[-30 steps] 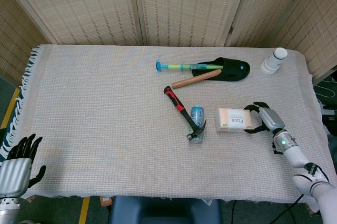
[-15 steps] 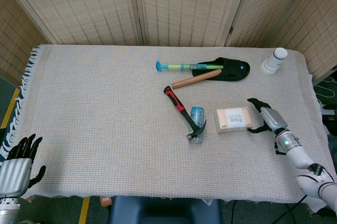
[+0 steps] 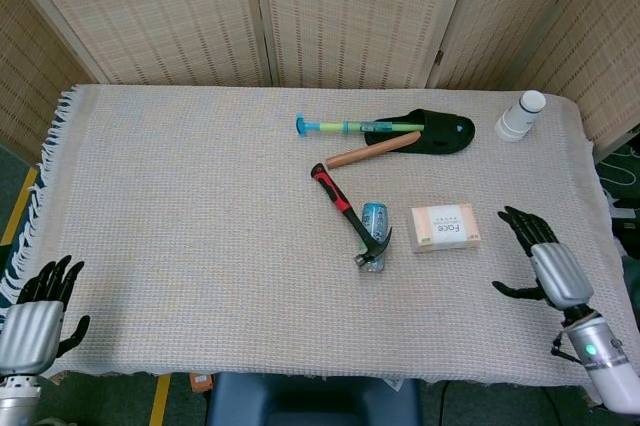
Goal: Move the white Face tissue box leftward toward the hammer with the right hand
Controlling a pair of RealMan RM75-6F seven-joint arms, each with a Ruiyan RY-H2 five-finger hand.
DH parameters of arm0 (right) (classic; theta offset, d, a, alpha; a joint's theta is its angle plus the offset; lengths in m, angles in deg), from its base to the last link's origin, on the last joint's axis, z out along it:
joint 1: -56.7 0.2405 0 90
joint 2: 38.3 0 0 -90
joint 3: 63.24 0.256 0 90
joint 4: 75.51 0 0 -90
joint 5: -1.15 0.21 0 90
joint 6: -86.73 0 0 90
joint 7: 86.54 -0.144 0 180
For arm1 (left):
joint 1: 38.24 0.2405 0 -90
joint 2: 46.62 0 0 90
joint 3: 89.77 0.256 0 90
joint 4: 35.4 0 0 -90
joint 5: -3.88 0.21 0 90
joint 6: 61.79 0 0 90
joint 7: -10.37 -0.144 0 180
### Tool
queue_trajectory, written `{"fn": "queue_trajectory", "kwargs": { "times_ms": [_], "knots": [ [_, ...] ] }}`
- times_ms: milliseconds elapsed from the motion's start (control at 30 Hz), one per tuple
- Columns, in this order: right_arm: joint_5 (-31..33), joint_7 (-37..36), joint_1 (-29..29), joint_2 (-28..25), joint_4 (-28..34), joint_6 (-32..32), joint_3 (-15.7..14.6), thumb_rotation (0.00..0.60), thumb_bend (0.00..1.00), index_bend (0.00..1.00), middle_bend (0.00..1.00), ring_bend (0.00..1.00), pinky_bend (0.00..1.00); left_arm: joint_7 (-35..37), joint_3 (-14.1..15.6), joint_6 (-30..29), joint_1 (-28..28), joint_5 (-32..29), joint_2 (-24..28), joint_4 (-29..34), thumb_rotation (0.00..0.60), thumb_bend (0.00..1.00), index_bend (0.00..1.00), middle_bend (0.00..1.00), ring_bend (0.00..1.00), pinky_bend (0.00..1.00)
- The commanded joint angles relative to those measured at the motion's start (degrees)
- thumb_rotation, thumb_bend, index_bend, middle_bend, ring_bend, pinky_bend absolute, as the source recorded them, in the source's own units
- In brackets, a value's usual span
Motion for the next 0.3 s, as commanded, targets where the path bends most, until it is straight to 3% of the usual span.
{"fn": "queue_trajectory", "kwargs": {
  "times_ms": [33,300],
  "knots": [
    [-2.0,14.8,-13.2,-4.0,4.7,-15.9,-2.8,0.6,0.11,0.0,0.0,0.0,0.0,-0.1,0.0,-0.1,0.0,0.0,0.0,0.0,0.6,0.34,0.1,0.0,0.0,0.15],
    [1.5,12.1,-15.1,-3.6,1.0,-12.7,-2.3,0.6,0.11,0.01,0.0,0.0,0.0,-0.5,-0.3,0.2,-0.1,-1.0,-0.2,-0.1,0.6,0.34,0.1,0.0,0.0,0.15]
  ]
}}
